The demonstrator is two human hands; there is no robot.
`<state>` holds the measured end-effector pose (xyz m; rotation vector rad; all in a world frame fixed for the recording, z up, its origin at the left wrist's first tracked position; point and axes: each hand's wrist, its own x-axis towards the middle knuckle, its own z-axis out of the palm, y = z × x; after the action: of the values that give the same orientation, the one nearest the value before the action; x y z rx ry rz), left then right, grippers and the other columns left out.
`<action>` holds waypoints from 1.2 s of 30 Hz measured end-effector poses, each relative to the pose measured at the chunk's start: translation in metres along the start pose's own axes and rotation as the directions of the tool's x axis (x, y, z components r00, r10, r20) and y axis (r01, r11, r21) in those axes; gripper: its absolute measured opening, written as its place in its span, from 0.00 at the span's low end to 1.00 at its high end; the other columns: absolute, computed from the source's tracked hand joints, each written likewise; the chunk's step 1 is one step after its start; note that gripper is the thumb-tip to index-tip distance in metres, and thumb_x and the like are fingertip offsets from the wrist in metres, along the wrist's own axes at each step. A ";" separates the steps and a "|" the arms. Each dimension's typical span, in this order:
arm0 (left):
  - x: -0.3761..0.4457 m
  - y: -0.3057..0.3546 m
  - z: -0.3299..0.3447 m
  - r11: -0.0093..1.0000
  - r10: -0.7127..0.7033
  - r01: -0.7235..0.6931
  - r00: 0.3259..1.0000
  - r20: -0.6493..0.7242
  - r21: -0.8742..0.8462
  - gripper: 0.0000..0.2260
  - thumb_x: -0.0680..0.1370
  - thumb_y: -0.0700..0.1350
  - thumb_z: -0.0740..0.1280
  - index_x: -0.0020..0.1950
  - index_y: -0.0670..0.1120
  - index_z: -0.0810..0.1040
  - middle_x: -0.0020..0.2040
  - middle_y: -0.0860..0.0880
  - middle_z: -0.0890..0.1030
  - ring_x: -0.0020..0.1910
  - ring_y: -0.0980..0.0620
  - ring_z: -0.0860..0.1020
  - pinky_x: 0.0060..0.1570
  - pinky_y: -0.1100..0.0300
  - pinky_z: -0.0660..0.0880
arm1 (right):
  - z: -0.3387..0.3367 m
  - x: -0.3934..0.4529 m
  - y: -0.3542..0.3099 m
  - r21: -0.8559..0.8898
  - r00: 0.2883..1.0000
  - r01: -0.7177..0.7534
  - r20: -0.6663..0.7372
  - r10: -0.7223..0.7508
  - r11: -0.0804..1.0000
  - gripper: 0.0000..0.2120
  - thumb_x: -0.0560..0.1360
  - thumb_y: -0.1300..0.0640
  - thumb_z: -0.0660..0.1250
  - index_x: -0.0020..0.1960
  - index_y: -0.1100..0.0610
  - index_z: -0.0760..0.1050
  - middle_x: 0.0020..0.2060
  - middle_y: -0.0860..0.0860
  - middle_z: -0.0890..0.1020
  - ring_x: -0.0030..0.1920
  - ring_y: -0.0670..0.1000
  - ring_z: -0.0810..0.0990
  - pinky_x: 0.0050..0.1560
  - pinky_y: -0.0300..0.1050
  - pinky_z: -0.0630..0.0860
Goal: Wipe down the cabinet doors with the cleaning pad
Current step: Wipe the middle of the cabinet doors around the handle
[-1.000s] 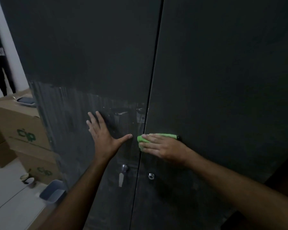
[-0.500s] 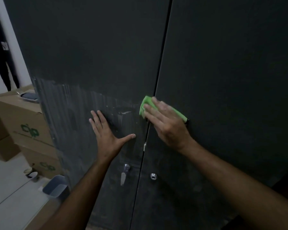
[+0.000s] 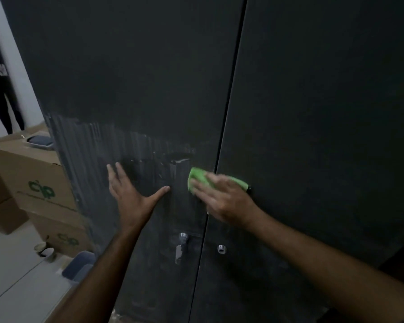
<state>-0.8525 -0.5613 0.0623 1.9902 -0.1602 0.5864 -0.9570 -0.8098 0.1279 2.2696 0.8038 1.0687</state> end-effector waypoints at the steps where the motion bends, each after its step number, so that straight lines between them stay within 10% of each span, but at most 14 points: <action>1: 0.003 -0.005 -0.003 1.000 -0.020 0.020 1.000 0.009 0.000 0.65 0.62 0.72 0.77 0.86 0.46 0.45 0.86 0.44 0.43 0.85 0.42 0.45 0.79 0.48 0.46 | 0.000 -0.009 -0.012 0.011 0.986 0.111 0.126 -0.111 0.994 0.24 0.75 0.50 0.71 0.71 0.51 0.78 0.70 0.47 0.78 0.67 0.55 0.79 0.64 0.51 0.77; 3: 0.008 -0.014 -0.007 0.999 -0.046 0.046 0.999 0.025 -0.010 0.65 0.62 0.72 0.76 0.86 0.46 0.45 0.86 0.43 0.44 0.85 0.40 0.46 0.79 0.47 0.47 | -0.003 -0.012 -0.013 0.033 0.939 0.212 0.271 -0.213 0.977 0.24 0.75 0.47 0.71 0.70 0.48 0.78 0.69 0.43 0.78 0.66 0.51 0.80 0.65 0.48 0.76; 10: 0.010 -0.024 -0.003 0.995 -0.089 0.092 0.994 0.068 -0.044 0.65 0.62 0.72 0.77 0.86 0.47 0.44 0.86 0.47 0.43 0.84 0.42 0.47 0.76 0.51 0.47 | 0.005 0.045 0.008 0.090 0.957 -0.215 -0.181 0.228 0.973 0.21 0.78 0.65 0.68 0.70 0.58 0.77 0.71 0.52 0.77 0.62 0.60 0.75 0.58 0.55 0.76; 16: 0.010 -0.025 -0.001 0.996 -0.073 0.076 0.995 0.068 -0.047 0.65 0.62 0.71 0.77 0.86 0.45 0.45 0.86 0.44 0.43 0.84 0.41 0.47 0.78 0.49 0.50 | 0.017 0.030 -0.024 -0.036 0.966 0.221 0.144 -0.214 0.975 0.21 0.80 0.57 0.58 0.68 0.48 0.80 0.68 0.42 0.79 0.61 0.51 0.81 0.57 0.46 0.77; 21: 0.010 -0.026 0.000 0.996 -0.078 0.080 0.996 0.052 -0.050 0.64 0.62 0.72 0.76 0.86 0.45 0.46 0.86 0.44 0.44 0.84 0.40 0.48 0.77 0.50 0.50 | 0.022 0.078 -0.002 0.081 0.943 -0.255 -0.199 0.266 0.964 0.21 0.80 0.65 0.65 0.72 0.55 0.75 0.74 0.50 0.75 0.62 0.59 0.72 0.55 0.54 0.72; 26: 0.011 -0.033 0.001 0.999 -0.039 0.040 0.997 0.059 -0.022 0.63 0.64 0.71 0.75 0.86 0.46 0.46 0.86 0.43 0.44 0.84 0.39 0.48 0.79 0.39 0.53 | 0.025 0.051 -0.043 -0.013 0.971 0.192 0.150 -0.188 0.981 0.20 0.82 0.55 0.61 0.73 0.49 0.76 0.73 0.44 0.75 0.64 0.53 0.79 0.60 0.48 0.76; 32: 0.012 -0.038 -0.007 0.998 -0.051 0.052 0.998 0.045 -0.024 0.60 0.64 0.71 0.77 0.85 0.49 0.49 0.86 0.47 0.48 0.83 0.42 0.50 0.78 0.46 0.52 | 0.019 0.101 -0.002 0.054 0.967 -0.181 -0.170 0.188 0.982 0.18 0.81 0.62 0.63 0.70 0.55 0.77 0.72 0.50 0.77 0.62 0.58 0.72 0.55 0.53 0.71; 36: 0.026 -0.053 -0.028 1.000 0.008 -0.008 1.000 -0.014 -0.009 0.56 0.65 0.70 0.75 0.84 0.45 0.56 0.83 0.43 0.55 0.82 0.41 0.56 0.76 0.48 0.57 | 0.026 0.071 -0.044 -0.031 0.974 0.189 0.133 -0.184 0.981 0.20 0.81 0.55 0.59 0.70 0.47 0.78 0.69 0.42 0.78 0.62 0.51 0.81 0.58 0.46 0.77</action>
<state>-0.8203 -0.5080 0.0419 1.9773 -0.1617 0.6035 -0.9127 -0.7353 0.1206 2.1534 0.9097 0.8361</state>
